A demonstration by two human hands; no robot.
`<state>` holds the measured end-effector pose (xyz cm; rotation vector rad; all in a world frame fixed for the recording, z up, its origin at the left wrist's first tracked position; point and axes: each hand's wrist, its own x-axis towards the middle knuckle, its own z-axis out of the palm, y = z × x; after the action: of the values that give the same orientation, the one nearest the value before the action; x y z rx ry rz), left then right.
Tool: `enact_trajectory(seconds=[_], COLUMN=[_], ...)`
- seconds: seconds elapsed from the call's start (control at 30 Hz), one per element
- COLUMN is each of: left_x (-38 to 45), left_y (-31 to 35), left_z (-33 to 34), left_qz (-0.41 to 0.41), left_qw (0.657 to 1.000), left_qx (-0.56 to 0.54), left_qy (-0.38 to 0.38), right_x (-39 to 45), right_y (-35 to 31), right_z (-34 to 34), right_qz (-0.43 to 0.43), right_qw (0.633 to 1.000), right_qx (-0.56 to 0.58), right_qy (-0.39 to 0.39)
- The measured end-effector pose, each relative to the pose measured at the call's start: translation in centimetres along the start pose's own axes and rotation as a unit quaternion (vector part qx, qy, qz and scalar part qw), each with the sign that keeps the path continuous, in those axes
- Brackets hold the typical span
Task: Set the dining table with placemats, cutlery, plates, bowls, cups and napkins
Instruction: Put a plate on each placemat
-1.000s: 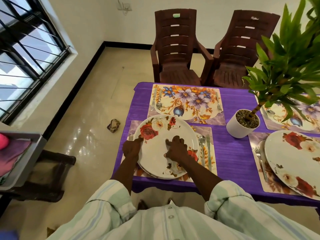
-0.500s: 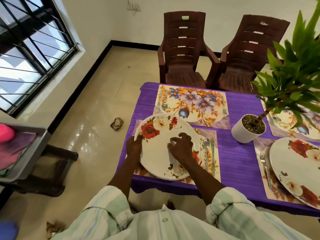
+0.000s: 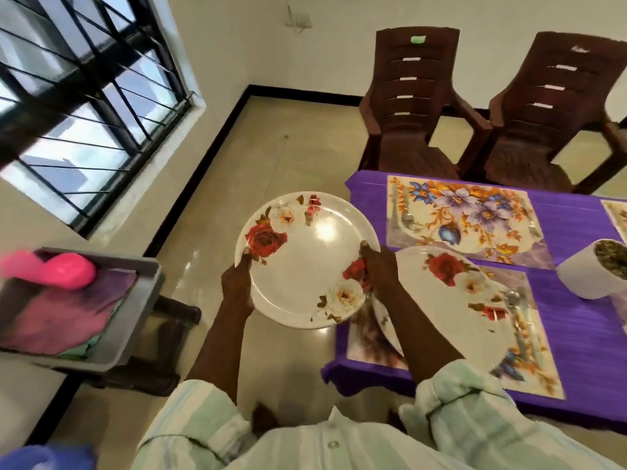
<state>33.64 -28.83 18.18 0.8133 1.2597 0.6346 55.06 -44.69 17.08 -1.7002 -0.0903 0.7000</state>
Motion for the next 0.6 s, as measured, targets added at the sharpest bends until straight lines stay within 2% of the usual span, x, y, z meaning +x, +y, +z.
enact_trajectory(seconds=[0.17,0.27,0.5,0.6], left_x=[3.8,6.6,12.5,16.2], left_y=[4.3,6.3,9.8,11.8], left_z=[-6.9,-8.9,-7.7,-6.0], left_qz=[0.008,0.0,0.0,0.012], left_qw=[1.0,0.999,0.996,0.993], left_qx=[0.011,0.013,0.087,0.114], left_qy=[-0.007,-0.029,0.011,0.004], right_x=[-2.0,-1.8,1.8,5.6], right_y=[0.1,-0.5,-3.3,-4.7], right_z=[9.1,12.9,17.2,18.6], right_qz=[0.013,0.034,0.035,0.052], right_qw=[0.996,0.996,0.998,0.998], right_qx=[0.091,0.079,0.029,0.034], right_qy=[-0.021,0.01,0.035,0.023])
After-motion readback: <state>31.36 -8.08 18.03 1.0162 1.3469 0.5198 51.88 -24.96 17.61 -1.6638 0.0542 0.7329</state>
